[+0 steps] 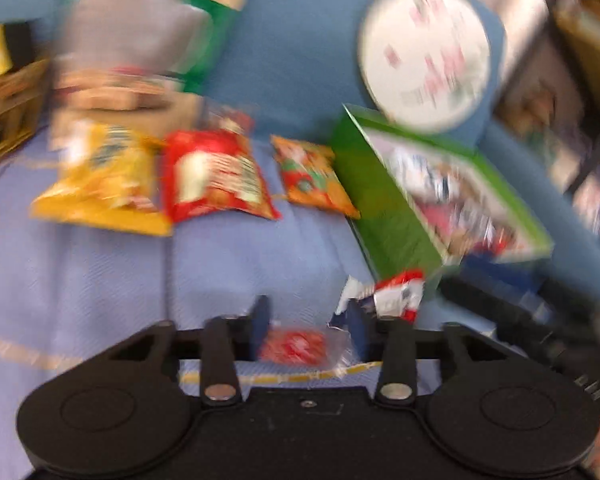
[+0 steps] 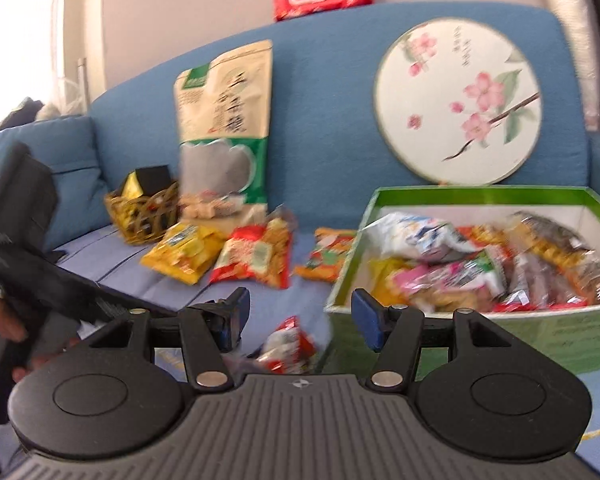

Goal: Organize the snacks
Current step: 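Grasp the red-white triangular candy with the right gripper while the left reaches toward a red candy stick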

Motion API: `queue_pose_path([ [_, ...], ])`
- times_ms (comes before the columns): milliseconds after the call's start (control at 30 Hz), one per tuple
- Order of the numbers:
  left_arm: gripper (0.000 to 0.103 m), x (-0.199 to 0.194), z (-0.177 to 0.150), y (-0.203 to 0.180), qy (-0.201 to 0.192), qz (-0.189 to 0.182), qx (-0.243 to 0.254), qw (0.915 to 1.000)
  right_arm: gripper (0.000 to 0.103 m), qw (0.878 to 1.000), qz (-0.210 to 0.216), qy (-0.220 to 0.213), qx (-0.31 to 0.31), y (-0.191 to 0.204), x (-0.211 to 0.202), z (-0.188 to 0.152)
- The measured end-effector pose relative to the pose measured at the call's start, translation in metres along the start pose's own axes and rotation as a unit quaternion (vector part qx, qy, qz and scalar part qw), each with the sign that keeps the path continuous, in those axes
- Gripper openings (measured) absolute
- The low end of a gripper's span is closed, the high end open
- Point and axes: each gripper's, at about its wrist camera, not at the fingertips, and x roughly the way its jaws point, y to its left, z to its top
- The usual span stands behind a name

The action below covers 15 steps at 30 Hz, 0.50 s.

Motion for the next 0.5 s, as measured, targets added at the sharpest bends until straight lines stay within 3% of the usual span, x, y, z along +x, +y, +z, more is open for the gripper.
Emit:
queue_pose_path([
  [100,0.066,-0.019,-0.004,0.005,-0.006,0.008,-0.036,0.9993,0.093,0.999,0.015,0.027,-0.026,0.012,0.006,-0.004],
  [233,0.069,-0.032,-0.022,0.005,-0.028,0.022,-0.051,0.9981,0.085,0.997,0.005,0.056,-0.048,0.019,0.016,-0.012],
  [400,0.071,-0.012,-0.024,0.011,-0.008,0.026,-0.084,0.9961,0.085,0.996,-0.020,0.078,-0.032,0.012,0.031,-0.018],
  [467,0.100,-0.006,-0.021,0.015,-0.023,0.037,-0.103,0.9937,0.080,0.995,-0.028,0.087,-0.028,0.010,0.037,-0.021],
  [500,0.103,-0.003,-0.018,0.015,-0.034,0.047,-0.114,0.9918,0.056,0.995,-0.026,0.096,-0.025,0.010,0.040,-0.022],
])
